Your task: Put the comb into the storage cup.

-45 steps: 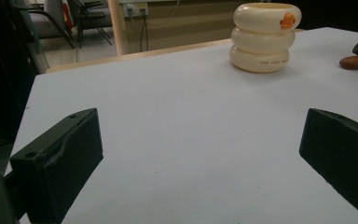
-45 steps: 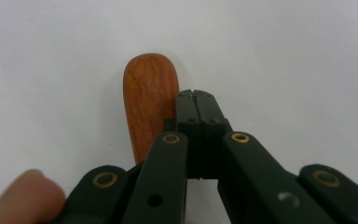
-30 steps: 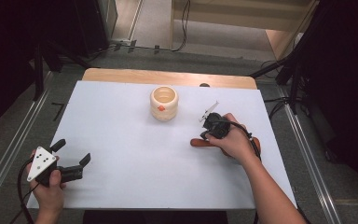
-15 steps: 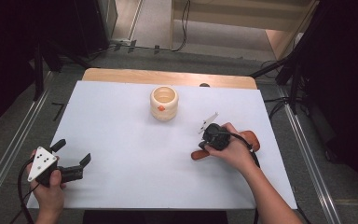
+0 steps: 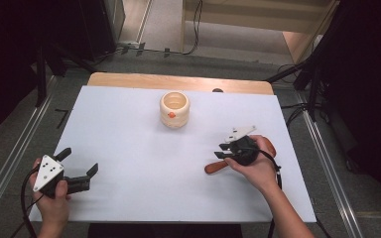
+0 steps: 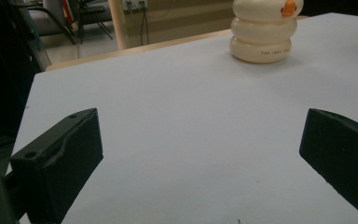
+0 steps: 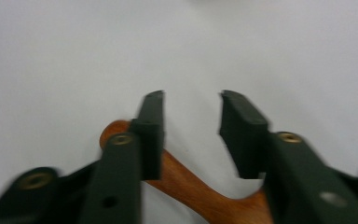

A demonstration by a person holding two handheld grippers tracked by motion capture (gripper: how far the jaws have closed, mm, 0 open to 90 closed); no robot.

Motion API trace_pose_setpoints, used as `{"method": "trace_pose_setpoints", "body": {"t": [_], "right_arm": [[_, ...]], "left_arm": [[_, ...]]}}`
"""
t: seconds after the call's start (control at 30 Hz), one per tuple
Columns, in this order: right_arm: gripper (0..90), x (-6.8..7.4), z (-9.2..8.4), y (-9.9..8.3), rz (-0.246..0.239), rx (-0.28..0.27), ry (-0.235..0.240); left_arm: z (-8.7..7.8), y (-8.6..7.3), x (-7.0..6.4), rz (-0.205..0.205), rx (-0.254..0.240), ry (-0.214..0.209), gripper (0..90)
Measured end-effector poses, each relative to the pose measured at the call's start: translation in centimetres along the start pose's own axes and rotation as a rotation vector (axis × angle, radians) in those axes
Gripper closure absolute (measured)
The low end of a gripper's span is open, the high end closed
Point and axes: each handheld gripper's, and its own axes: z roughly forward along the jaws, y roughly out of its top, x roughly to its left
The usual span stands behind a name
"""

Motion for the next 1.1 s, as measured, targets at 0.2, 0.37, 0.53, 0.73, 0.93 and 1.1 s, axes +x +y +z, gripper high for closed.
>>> {"method": "trace_pose_setpoints", "body": {"t": [0.2, 0.37, 0.53, 0.73, 0.93, 1.1], "right_arm": [[10.7, -0.1, -3.2, -3.3, 0.092, -0.213, -0.057], [0.0, -0.1, -4.9, -6.8, 0.180, -0.324, -0.135], [0.0, -0.2, -6.2, -9.9, 0.233, -0.401, -0.173], [0.0, -0.8, -7.2, -12.5, 0.281, -0.473, -0.217], [0.0, -1.3, -7.5, -14.6, 0.329, -0.543, -0.241], [0.0, -1.7, -7.6, -15.8, 0.350, -0.554, -0.255]], "left_arm": [[0.2, 0.4, -0.3, -0.005, 0.010, -0.018, 0.0], [0.3, 1.3, -0.6, -0.008, -0.005, -0.034, 0.0], [0.5, 1.9, -1.0, -0.006, -0.012, -0.054, 0.0], [0.7, 2.7, -1.7, 0.012, -0.005, -0.085, 0.0], [0.9, 4.0, -2.2, 0.024, 0.002, -0.112, 0.0], [1.3, 5.2, -2.9, 0.042, 0.010, -0.133, 0.0]]}}
